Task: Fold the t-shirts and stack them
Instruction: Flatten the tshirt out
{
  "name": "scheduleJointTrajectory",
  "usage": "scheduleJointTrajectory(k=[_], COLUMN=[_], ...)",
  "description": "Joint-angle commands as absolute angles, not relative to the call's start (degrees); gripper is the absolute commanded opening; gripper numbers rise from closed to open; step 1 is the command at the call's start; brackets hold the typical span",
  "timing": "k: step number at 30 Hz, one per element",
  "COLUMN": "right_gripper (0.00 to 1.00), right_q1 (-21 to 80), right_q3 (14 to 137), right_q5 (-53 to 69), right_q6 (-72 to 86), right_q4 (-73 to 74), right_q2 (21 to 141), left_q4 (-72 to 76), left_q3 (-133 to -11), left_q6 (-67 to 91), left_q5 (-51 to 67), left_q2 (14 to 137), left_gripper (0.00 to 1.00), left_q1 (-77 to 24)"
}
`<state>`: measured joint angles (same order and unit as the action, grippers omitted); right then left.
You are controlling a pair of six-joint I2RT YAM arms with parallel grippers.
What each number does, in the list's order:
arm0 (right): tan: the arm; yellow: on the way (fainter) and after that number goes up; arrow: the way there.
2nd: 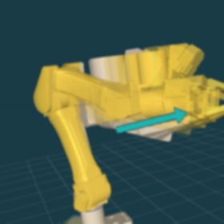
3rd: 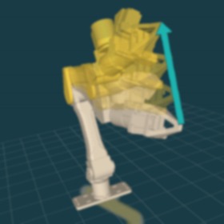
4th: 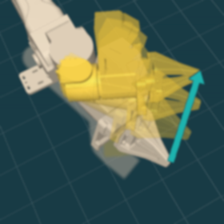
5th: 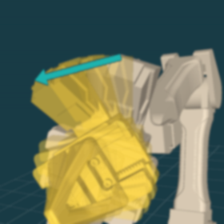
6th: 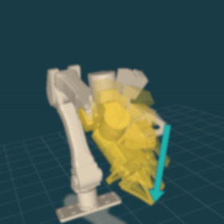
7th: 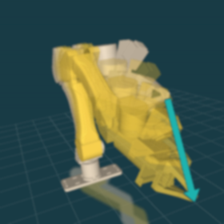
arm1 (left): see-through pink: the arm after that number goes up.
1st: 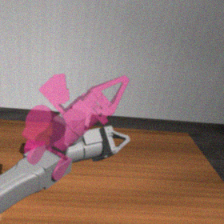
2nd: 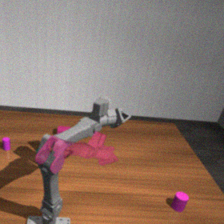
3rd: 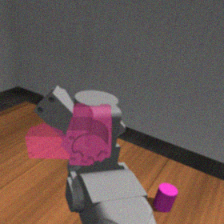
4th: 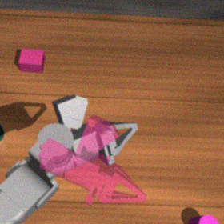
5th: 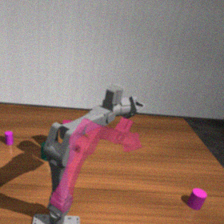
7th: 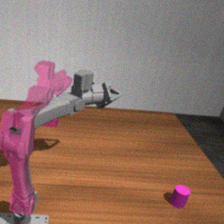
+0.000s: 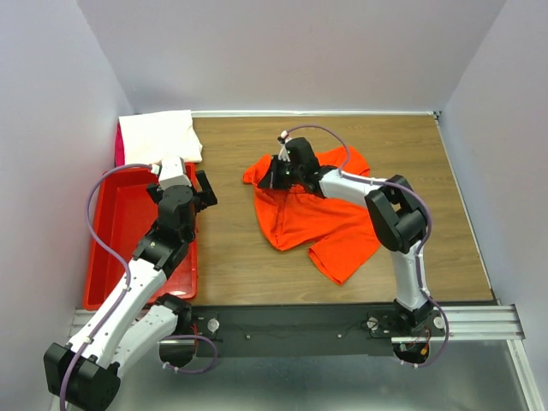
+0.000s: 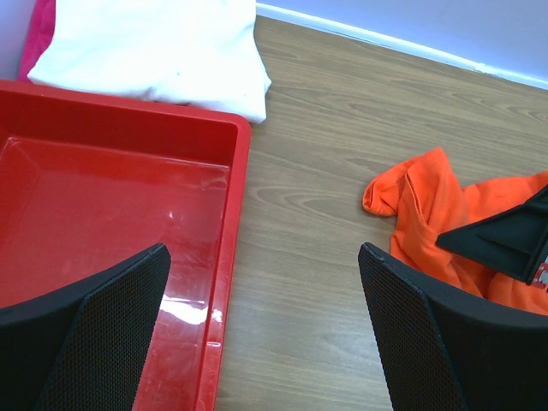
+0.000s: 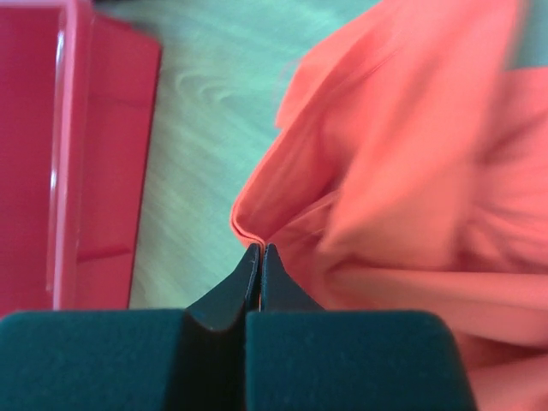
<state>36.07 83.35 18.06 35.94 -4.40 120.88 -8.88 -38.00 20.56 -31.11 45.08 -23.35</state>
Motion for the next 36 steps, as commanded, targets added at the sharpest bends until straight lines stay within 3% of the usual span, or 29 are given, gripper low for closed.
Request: scheduleJointTrajectory(k=[1,7,16,18,22,24,29,36], right_gripper=[0.01,0.04,0.18,0.22,0.5,0.56,0.59,0.57], right_q1=[40.9,46.8,51.2,52.0,54.0,54.2,51.7,37.2], right_q3=[85.2,87.3,87.5,86.3,83.3,80.3,70.6,58.6], right_q5=[21.7,23.8,27.9,29.5,30.2,28.0,11.2,4.7], right_q6=[36.6,38.7,39.1,38.9,37.6,37.0,33.0,31.8], right_q4=[-3.3,-3.3,-1.9,-1.5,-0.2,-0.1,5.5,7.6], right_q2=[120.5,121.8,121.9,121.4,119.2,116.4,105.7,95.5], left_q4=[-7.9,-8.0,-7.9,-7.8,-7.6,-7.5,-6.5,-6.6], left_q3=[-38.0,-37.8,-37.6,-37.6,-37.6,-37.6,-37.0,-38.1], left_q6=[20.4,20.7,21.2,21.3,21.3,21.3,20.2,24.4], left_q5=[-30.9,-31.0,-31.6,-31.6,-31.3,-30.9,-28.6,-13.8], left_q2=[44.6,44.4,43.2,43.2,43.4,43.7,44.6,50.9], left_gripper=[0.98,0.98,0.98,0.98,0.98,0.98,0.98,0.95], left_q1=[-22.9,-22.7,-22.5,-22.5,-22.2,-22.1,-22.1,-22.9])
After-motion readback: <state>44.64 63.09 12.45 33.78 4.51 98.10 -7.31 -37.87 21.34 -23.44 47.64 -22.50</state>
